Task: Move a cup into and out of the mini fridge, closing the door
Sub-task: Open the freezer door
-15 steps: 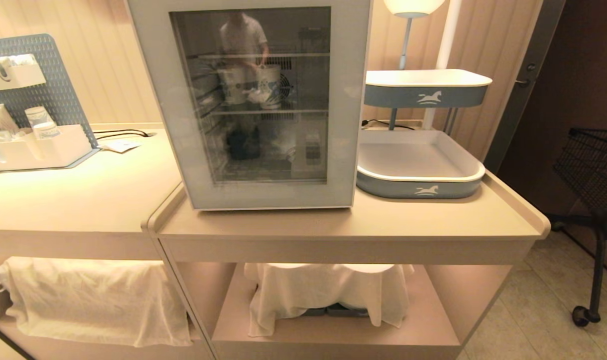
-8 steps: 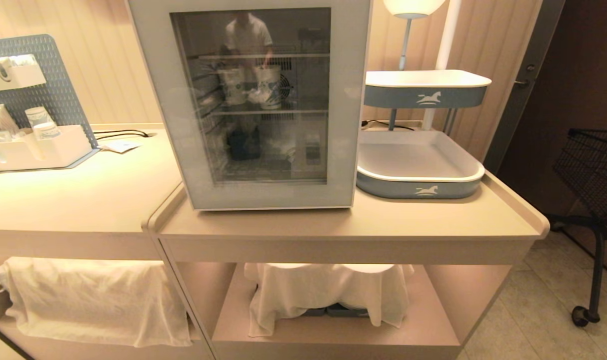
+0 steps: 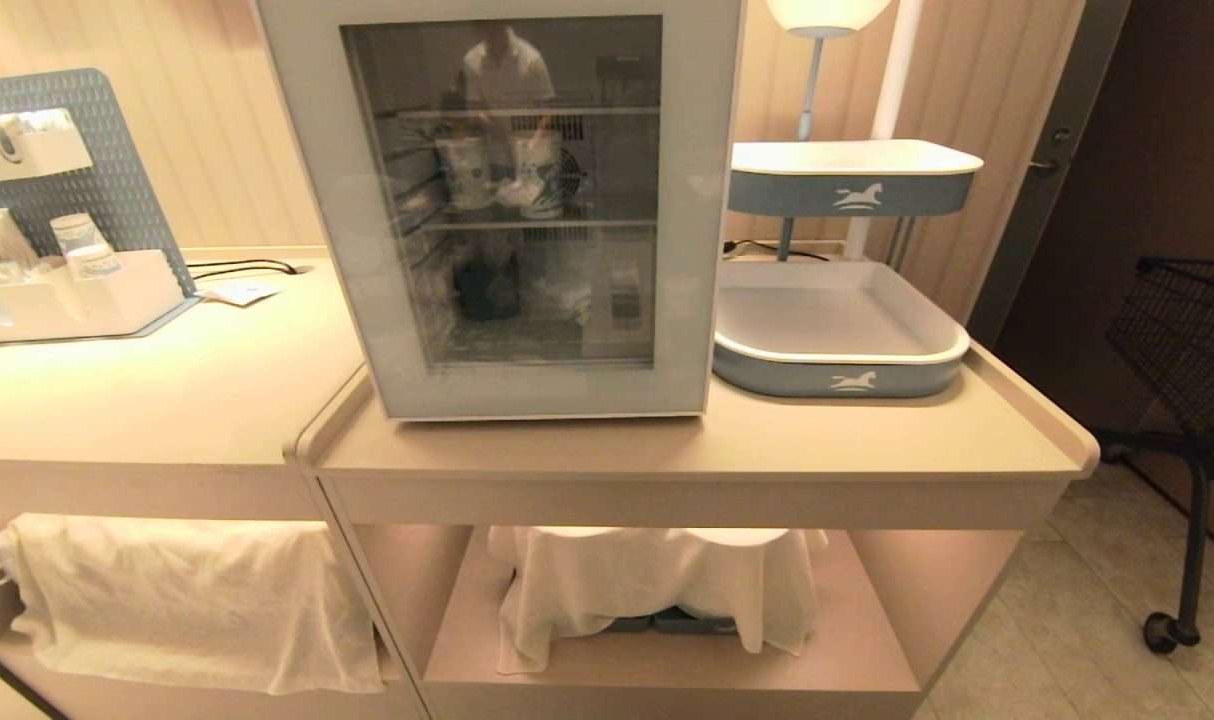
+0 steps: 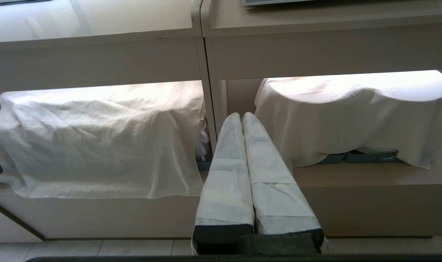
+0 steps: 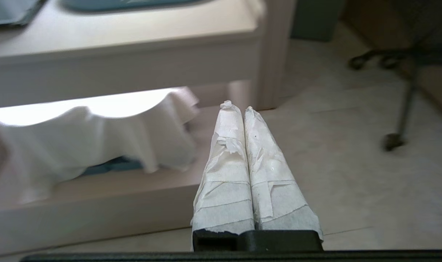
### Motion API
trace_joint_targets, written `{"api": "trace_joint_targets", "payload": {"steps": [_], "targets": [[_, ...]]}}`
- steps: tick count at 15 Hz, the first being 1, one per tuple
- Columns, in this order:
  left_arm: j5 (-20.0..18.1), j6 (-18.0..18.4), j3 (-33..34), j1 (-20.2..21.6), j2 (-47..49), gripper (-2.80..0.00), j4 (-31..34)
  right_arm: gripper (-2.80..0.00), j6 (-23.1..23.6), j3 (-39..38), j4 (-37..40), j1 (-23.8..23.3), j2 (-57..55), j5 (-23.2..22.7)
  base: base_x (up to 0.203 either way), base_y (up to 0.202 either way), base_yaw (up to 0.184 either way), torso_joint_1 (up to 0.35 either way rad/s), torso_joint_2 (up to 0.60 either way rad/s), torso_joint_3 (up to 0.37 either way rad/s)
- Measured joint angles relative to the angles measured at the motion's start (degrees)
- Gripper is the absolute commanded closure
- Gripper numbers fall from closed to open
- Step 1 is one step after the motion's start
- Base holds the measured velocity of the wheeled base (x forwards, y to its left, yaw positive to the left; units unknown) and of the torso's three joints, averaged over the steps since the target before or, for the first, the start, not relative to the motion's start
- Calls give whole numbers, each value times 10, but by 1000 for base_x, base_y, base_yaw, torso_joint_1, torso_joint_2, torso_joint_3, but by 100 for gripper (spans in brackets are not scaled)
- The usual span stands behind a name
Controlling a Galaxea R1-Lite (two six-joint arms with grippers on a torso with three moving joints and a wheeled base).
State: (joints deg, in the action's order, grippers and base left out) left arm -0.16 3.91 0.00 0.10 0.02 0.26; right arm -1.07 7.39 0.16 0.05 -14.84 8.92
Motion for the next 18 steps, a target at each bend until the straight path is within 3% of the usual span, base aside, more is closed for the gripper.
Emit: {"api": "trace_joint_targets", "payload": {"steps": [3,6,15,18], "targets": [[0,0,0,0,0,0,0,0,8,-25,37,2,81,-32,0,0,0,0,0,0],[0,0,0,0,0,0,0,0,35,-61,5,2,131,-84,0,0,0,0,0,0],[-2,-3,0,0,0,0,1,0,53,-74,-3,2,149,-92,0,0,0,0,0,0],[-7,22,0,0,0,0,2,0,58,-74,-3,2,149,-93,0,0,0,0,0,0]]}}
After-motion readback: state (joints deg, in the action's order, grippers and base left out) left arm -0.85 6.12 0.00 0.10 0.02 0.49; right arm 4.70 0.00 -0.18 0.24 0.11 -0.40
